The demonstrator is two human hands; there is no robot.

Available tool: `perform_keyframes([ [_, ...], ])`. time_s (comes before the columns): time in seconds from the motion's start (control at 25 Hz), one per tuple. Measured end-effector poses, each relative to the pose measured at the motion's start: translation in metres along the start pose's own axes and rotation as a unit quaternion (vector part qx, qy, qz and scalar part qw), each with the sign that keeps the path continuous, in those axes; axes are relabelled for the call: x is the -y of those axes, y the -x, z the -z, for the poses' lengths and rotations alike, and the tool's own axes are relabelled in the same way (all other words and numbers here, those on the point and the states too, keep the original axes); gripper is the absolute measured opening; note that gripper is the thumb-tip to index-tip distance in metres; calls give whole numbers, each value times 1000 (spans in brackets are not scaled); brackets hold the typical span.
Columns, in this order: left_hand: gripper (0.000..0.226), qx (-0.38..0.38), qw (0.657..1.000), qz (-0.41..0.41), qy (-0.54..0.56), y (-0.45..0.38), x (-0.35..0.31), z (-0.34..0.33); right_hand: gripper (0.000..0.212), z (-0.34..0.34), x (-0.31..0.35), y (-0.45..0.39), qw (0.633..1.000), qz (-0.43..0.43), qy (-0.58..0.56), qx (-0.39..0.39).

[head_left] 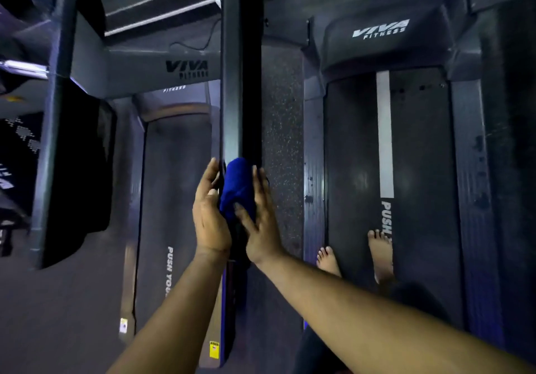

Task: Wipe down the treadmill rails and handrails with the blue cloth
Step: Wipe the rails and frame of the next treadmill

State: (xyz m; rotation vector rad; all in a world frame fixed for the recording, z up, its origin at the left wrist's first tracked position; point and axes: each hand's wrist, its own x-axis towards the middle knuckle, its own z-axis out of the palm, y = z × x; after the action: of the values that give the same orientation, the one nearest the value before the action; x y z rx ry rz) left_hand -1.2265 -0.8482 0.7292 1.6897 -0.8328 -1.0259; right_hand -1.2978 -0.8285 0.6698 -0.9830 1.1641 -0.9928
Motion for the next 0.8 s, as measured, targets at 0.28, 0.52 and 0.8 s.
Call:
perform_keyframes([
  [0.28, 57, 25, 989, -37, -142, 1, 3, -1, 80, -7, 15, 1, 985, -149, -85, -33],
  [0.52, 68, 56, 962, -78, -257, 1, 2, -7, 50, 18, -25, -59, 973, -167, -150, 44],
  [0.8, 61, 73, 980, -50, -180, -9, -3, -1, 90, -9, 6, -37, 999, -29, -36, -27],
])
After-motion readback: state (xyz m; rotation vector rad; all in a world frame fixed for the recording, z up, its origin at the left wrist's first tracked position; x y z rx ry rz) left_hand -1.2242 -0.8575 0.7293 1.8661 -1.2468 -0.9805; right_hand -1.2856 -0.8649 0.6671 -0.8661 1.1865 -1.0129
